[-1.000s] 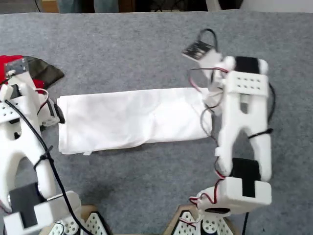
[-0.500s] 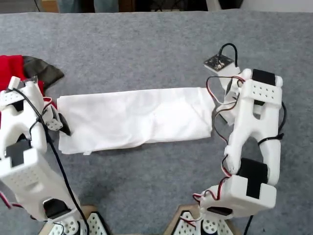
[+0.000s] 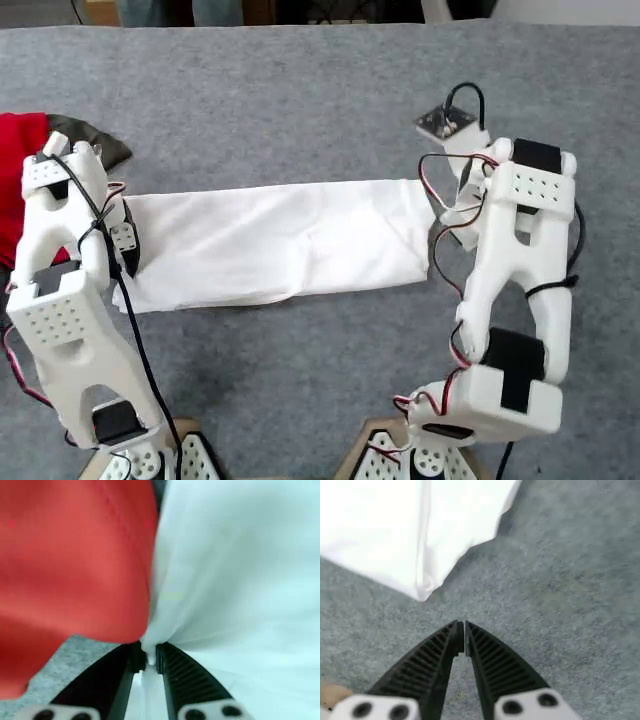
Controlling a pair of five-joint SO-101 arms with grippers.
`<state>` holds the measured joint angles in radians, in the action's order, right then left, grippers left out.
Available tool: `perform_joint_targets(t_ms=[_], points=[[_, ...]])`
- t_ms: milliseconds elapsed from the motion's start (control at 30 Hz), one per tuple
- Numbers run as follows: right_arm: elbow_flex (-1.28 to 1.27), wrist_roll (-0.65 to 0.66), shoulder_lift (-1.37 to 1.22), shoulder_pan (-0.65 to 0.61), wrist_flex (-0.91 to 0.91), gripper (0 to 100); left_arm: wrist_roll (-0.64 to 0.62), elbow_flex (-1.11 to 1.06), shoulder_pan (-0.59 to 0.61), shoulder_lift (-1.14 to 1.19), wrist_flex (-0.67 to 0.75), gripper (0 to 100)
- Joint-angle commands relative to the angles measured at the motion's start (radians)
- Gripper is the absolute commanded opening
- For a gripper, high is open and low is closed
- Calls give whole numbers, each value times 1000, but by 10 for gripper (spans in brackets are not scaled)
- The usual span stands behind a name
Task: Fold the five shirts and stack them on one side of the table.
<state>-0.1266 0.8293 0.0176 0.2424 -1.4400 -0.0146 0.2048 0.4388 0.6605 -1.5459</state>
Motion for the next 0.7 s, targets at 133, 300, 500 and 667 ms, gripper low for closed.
perform_joint_targets(t_ms=[133,300,500,667], points=[[147,-173,151,-110,107,15,-18,162,-51,2,-57,28],[222,-333,213,-115,256,15,-18,185,-143,-83,-84,28],[234,-531,220,-6,500,15,-18,196,-277,-278,-126,28],[180,-643,183,130,666,15,-18,185,-446,-408,-172,29]])
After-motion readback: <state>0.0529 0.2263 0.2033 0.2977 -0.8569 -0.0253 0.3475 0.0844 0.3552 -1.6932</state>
